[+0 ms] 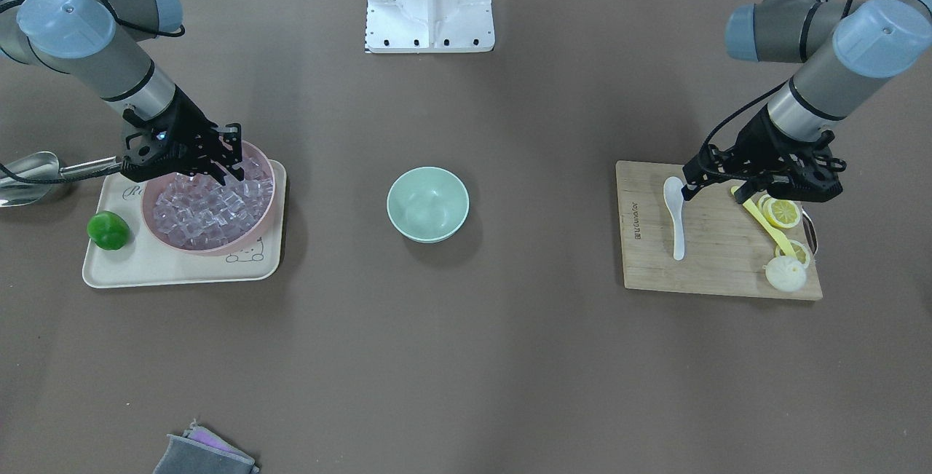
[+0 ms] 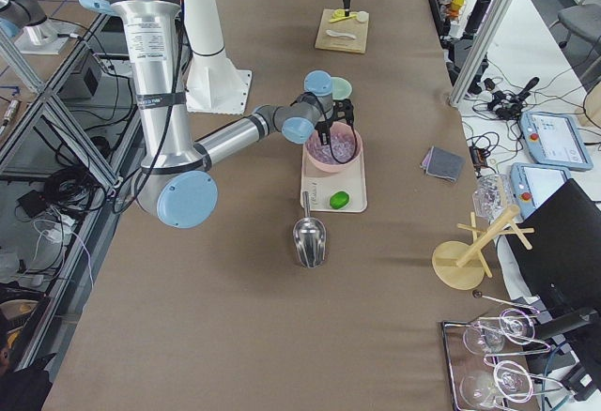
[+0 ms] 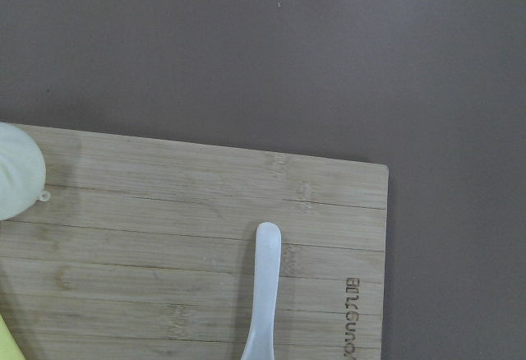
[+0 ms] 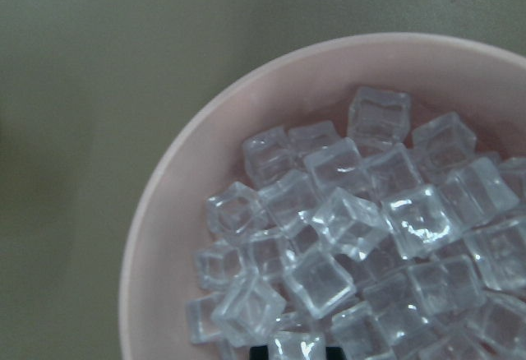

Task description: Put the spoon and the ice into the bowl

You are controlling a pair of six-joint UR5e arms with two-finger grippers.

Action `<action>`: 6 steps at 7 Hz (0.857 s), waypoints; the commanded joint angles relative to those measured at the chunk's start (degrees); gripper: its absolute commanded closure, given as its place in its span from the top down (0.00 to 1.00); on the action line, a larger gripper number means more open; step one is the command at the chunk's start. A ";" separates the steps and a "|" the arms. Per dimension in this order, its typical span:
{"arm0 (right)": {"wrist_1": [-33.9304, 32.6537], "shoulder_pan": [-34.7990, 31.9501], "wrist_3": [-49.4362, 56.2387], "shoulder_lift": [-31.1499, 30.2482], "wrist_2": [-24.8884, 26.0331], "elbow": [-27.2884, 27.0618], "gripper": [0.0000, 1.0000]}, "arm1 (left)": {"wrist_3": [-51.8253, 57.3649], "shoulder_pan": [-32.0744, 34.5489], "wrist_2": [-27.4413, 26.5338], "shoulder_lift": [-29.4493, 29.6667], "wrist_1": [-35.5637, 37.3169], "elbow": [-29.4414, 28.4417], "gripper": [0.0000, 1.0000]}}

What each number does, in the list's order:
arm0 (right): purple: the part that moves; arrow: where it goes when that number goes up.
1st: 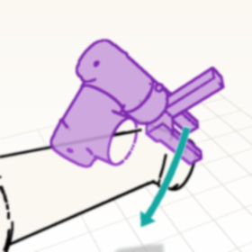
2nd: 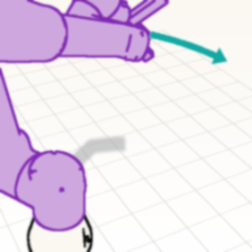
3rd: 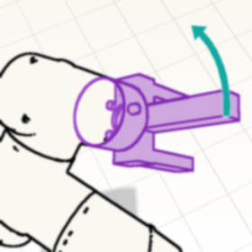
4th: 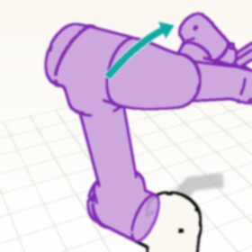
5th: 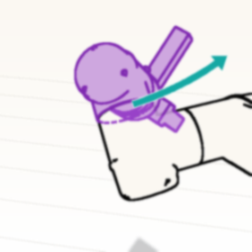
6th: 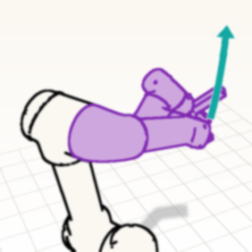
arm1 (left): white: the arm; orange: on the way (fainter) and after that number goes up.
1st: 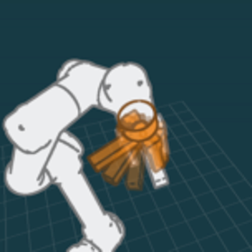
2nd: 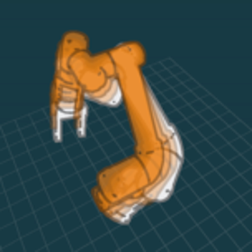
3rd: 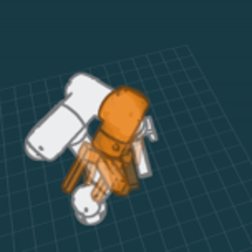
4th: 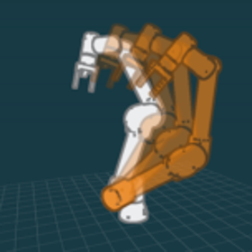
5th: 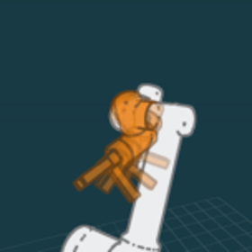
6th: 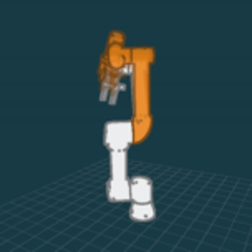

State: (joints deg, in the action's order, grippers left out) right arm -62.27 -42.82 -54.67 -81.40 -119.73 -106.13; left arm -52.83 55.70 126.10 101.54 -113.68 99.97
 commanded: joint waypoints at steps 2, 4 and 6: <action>-13.95 0.79 -5.77 16.19 1.94 -0.94 0.00 | 0.09 -1.29 -0.68 -0.12 0.12 -0.65 0.98; -14.99 7.71 -13.67 23.37 10.52 2.58 0.00 | 0.01 -3.22 -2.96 -0.03 0.04 -1.79 0.98; -14.90 12.12 -17.13 30.92 17.04 10.38 0.00 | 0.18 -4.45 -2.88 0.14 -0.14 -2.15 0.98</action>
State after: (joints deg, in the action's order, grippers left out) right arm -77.14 -33.43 -69.55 -54.99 -106.93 -100.24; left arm -52.74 52.18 123.31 101.55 -113.76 98.18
